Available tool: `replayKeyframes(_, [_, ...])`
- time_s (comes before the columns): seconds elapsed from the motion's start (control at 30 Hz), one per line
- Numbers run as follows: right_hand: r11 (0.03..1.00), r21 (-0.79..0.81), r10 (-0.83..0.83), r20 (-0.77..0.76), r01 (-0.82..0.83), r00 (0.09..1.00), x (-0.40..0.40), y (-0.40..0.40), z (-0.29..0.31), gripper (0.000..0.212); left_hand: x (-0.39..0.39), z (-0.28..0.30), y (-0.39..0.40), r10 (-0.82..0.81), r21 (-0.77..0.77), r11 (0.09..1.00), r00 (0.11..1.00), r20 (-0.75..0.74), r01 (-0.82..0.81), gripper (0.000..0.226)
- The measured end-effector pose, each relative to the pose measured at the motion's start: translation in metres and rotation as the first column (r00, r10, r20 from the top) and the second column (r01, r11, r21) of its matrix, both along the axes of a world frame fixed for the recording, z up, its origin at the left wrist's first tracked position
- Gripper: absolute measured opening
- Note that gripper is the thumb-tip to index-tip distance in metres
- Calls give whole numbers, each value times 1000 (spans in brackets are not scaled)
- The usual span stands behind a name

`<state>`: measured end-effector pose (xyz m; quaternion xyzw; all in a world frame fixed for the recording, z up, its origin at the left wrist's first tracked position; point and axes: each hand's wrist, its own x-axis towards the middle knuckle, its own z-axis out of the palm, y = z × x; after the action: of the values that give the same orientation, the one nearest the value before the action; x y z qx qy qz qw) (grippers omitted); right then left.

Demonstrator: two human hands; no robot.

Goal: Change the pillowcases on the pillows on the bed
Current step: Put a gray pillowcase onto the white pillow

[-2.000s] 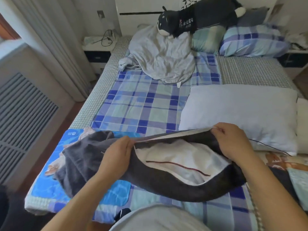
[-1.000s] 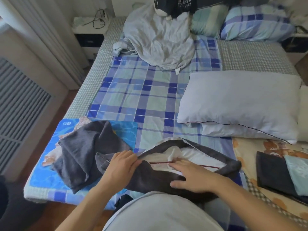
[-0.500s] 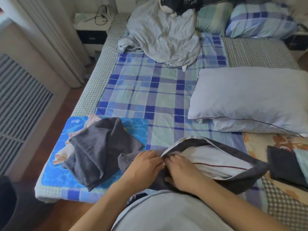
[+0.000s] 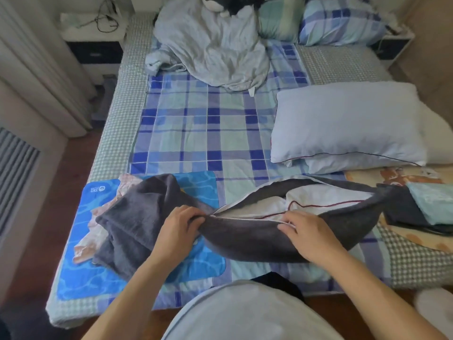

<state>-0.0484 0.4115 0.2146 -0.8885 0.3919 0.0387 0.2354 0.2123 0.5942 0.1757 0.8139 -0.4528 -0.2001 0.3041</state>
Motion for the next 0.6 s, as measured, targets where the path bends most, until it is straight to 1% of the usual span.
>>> replayKeyframes(0.07, [994,-19,-112,-121,110,986,1,-3,7,20,-1,7,-3,-39,-60,998,999,-21,38,14])
replayKeyframes(0.1, [992,-6,-126,-111,127,986,7,0,11,21,-2,10,-4,-46,-87,995,998,-43,42,14])
replayKeyframes(0.13, [992,30,-121,-58,123,991,18,7,16,20,-2,12,-5,-49,-104,994,997,-65,42,15])
replayKeyframes(0.2, [985,149,-90,51,81,995,46,30,24,19,0,13,-6,-46,-114,993,994,-100,35,16])
replayKeyframes(0.23, [976,210,-75,61,61,995,63,41,24,21,1,13,-6,-48,-117,993,993,-111,35,16])
replayKeyframes(0.3, [960,276,-51,22,43,998,94,62,18,23,2,12,-4,-52,-124,992,990,-128,37,16])
replayKeyframes(0.33, [951,304,-68,23,58,997,107,69,12,21,3,12,-3,-53,-127,991,990,-130,37,16])
replayKeyframes(0.4, [919,381,-140,81,99,987,123,80,5,20,3,12,1,-53,-131,991,990,-128,36,16])
replayKeyframes(0.47, [896,427,-200,133,125,971,128,84,3,30,3,10,5,-44,-136,990,989,-141,25,16])
replayKeyframes(0.53, [858,493,-240,141,142,961,129,84,3,33,1,8,9,-57,-130,991,973,-225,28,21])
replayKeyframes(0.6, [810,567,-247,102,147,964,132,86,3,29,-2,5,13,-81,-99,994,933,-351,49,34])
